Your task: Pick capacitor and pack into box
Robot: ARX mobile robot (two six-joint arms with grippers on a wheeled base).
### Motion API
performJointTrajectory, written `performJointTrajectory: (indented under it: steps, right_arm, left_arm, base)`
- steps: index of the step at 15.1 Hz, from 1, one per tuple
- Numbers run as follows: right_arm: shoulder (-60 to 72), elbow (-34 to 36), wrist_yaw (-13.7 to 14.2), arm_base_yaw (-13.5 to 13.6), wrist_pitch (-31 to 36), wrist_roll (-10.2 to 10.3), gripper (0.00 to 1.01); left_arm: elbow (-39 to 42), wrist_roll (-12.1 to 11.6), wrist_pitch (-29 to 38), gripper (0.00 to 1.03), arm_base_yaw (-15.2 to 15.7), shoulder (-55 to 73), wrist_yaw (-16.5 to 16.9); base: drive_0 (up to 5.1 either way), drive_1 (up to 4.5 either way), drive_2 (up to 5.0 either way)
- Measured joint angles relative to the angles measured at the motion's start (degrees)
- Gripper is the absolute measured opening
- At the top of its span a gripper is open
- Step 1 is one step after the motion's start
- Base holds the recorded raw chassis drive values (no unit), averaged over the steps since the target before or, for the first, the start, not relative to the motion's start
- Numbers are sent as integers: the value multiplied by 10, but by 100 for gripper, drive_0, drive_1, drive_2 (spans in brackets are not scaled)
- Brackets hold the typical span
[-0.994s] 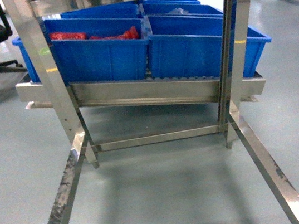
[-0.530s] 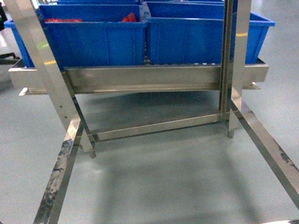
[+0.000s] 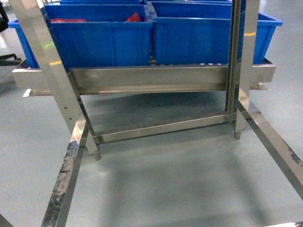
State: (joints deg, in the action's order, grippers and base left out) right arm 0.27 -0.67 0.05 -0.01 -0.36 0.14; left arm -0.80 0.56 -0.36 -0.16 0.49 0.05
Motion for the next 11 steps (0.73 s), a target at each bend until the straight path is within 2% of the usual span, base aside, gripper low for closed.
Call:
performJointTrajectory:
  steps: [11]
  right_arm:
    - [0,0,-1,0,1,0,98]
  left_arm:
    - [0,0,0,44,0,0,0]
  base:
    - [-493,253,253]
